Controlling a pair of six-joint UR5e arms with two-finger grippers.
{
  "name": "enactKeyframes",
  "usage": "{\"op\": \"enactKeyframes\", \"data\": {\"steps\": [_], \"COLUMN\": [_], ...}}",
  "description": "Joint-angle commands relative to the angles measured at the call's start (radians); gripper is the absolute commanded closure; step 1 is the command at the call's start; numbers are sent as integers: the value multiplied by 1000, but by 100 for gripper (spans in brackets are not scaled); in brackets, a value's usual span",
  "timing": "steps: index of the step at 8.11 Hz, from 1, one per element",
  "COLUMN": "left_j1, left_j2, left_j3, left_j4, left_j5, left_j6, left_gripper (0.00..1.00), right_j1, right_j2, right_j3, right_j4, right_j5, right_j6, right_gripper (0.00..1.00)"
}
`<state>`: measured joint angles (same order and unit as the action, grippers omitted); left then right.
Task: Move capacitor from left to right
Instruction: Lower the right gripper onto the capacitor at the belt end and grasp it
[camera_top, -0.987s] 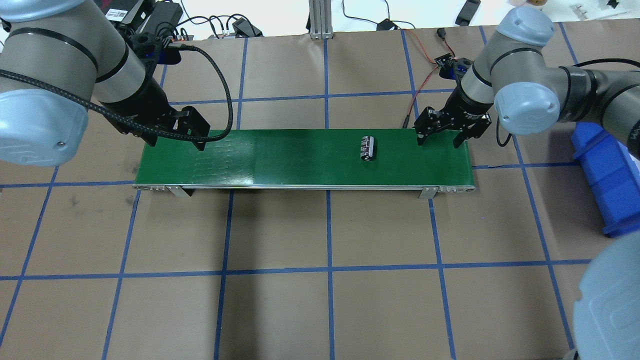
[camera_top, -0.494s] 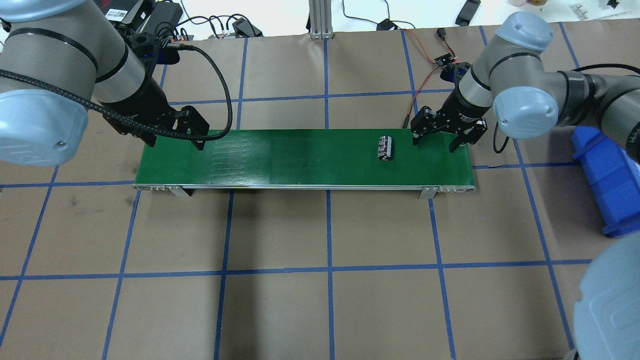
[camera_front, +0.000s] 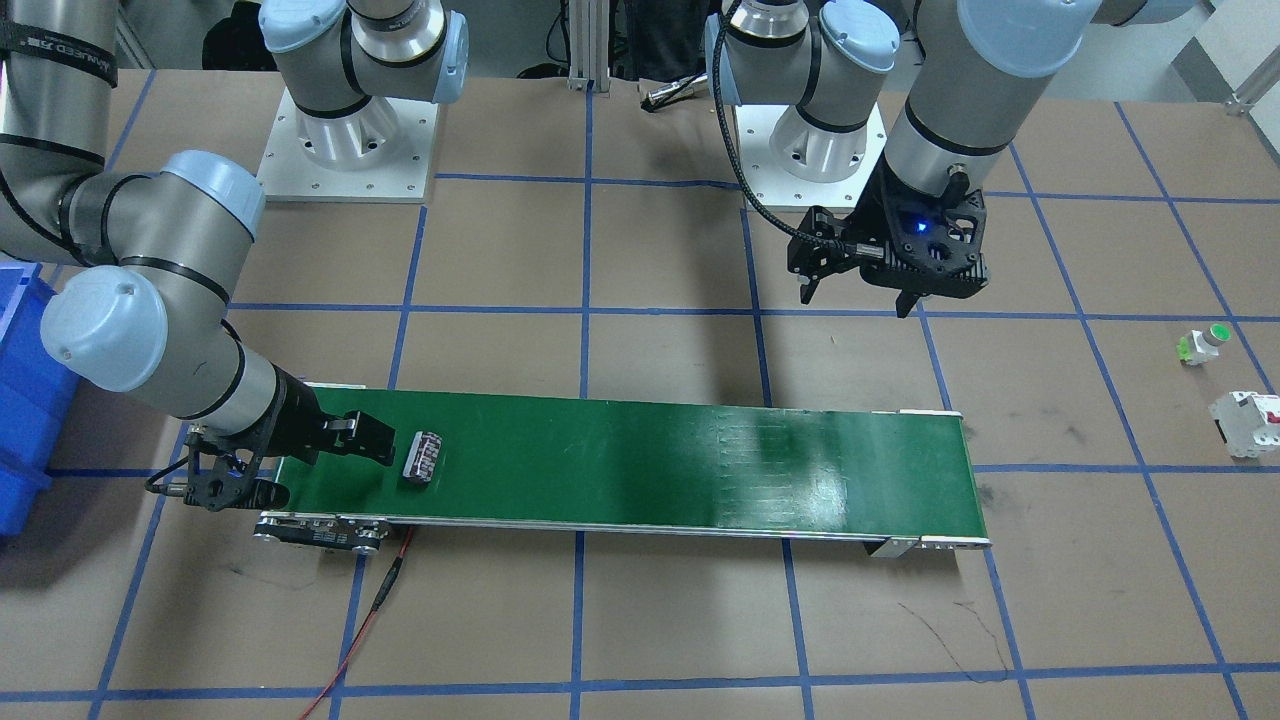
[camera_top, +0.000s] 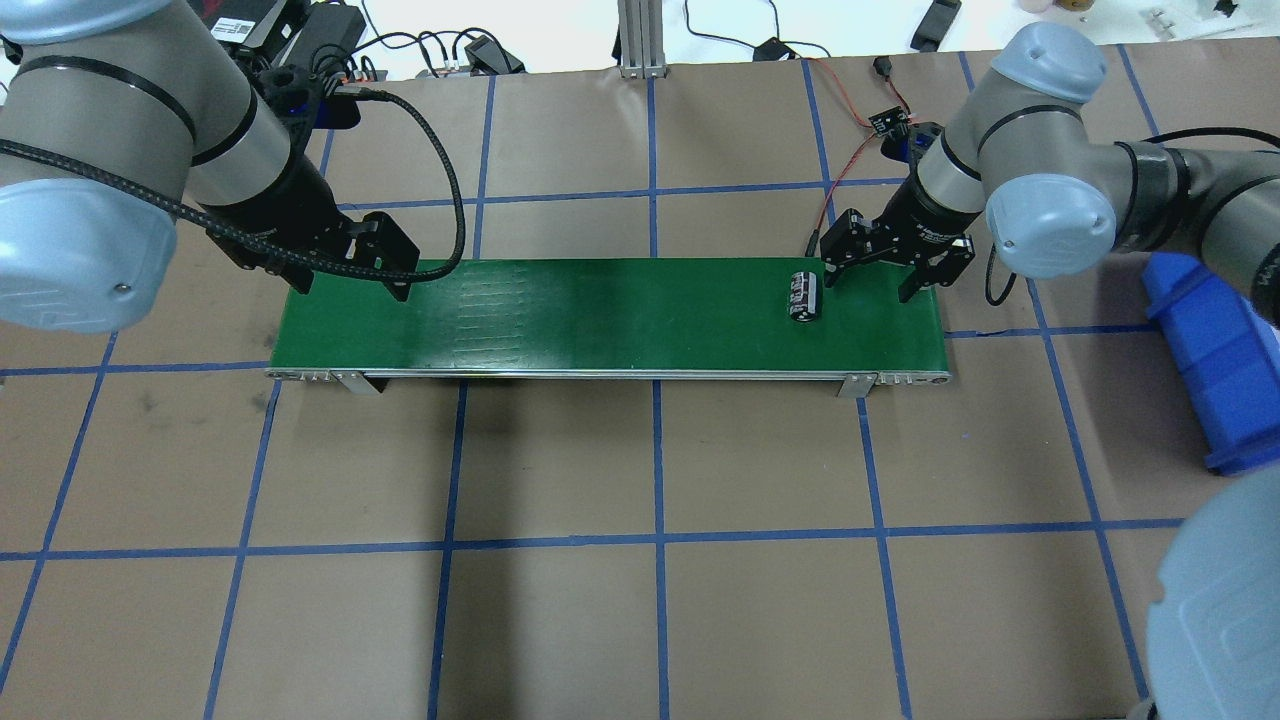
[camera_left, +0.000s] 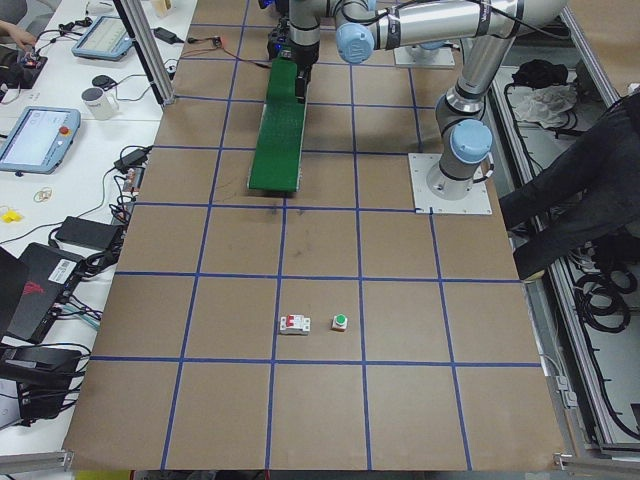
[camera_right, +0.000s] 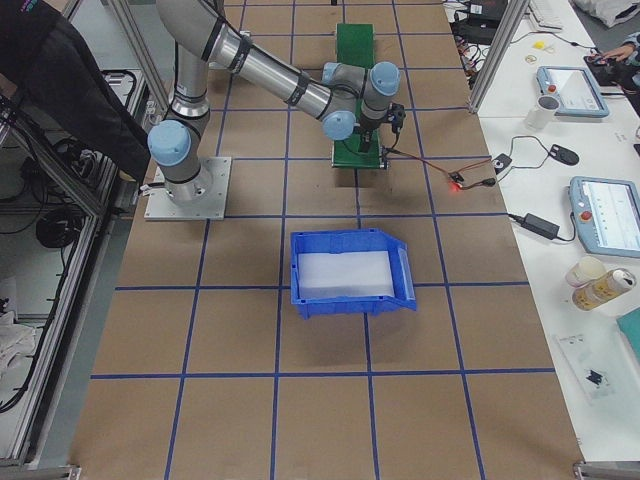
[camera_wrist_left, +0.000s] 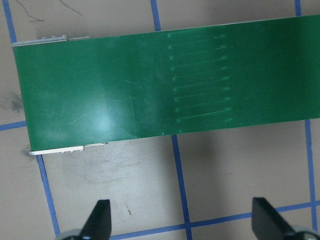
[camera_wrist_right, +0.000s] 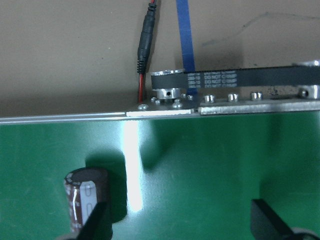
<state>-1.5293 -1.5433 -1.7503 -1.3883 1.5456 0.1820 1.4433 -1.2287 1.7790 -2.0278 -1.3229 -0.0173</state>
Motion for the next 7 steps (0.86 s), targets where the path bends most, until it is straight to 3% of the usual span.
{"op": "enactKeyframes", "data": {"steps": [1, 7], "left_j1": [0, 0], "left_j2": [-3, -1], "left_j3": [0, 2], "left_j4": [0, 2], "left_j5": [-1, 4], "left_j6": [0, 8], "left_gripper": [0, 0], "right_j1": [0, 0], "right_j2": [0, 2], "right_j3": [0, 3], "right_j4": [-2, -2], "right_j5": [1, -15], "right_j6": [0, -1], "right_gripper": [0, 2]}}
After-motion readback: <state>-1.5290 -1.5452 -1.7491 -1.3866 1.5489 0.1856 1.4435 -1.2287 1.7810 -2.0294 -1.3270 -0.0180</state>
